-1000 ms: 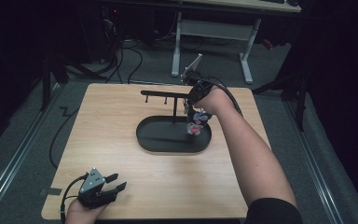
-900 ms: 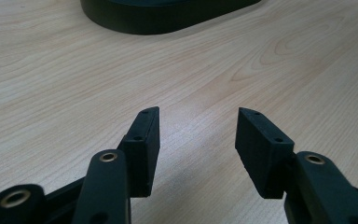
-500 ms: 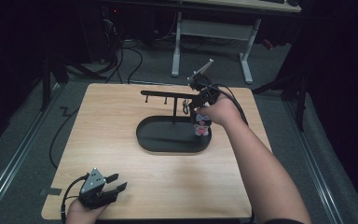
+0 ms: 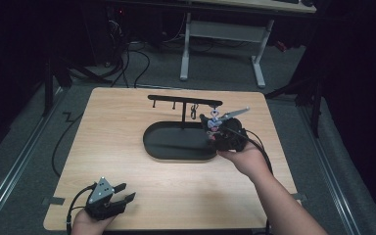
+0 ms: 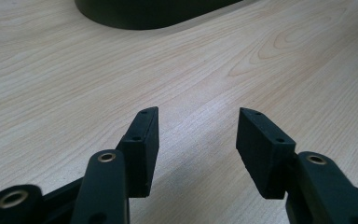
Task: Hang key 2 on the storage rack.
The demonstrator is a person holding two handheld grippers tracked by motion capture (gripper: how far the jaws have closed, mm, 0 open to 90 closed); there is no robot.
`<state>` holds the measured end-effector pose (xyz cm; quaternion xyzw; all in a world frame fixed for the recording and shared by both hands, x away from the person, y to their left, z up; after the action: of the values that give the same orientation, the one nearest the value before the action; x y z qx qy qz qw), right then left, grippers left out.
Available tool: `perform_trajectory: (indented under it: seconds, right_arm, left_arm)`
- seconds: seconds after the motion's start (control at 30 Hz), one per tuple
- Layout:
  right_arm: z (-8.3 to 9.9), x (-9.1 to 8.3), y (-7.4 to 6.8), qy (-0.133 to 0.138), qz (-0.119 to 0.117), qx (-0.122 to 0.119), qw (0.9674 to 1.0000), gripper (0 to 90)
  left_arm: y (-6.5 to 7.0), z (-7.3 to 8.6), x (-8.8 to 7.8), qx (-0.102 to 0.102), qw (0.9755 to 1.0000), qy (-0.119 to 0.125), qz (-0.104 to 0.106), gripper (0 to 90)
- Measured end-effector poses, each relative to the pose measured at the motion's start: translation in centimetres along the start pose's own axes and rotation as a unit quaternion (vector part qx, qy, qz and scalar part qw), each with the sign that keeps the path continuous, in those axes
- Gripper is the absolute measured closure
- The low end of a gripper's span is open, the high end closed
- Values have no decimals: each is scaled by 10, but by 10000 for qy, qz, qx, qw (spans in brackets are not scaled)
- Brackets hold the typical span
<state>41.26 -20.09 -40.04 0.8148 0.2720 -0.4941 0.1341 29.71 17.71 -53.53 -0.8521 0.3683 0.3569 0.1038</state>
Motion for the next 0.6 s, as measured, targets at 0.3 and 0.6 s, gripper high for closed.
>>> perform_trajectory:
  seconds: [0.3, 0.6]
  right_arm:
    - [56, 13, 9, 147, 22, 228, 9996, 522]
    - [119, 30, 8, 702, 144, 512, 9961, 470]
  left_arm:
    - [1, 1, 3, 8, 10000, -48, 31, 496]
    - [0, 3, 6, -19, 10000, -72, 11, 492]
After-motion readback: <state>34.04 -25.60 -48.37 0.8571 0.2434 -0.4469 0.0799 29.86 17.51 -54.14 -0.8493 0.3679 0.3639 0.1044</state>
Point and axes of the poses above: each handheld gripper's, and its own axes: x roughly forward along the jaws, z roughly out of its underside, y roughly to its right, the point moved 2 cm from there along x, roughly forward along the jaws, and after that the axes turned 9 degrees about -y, right-handed, at the moved point
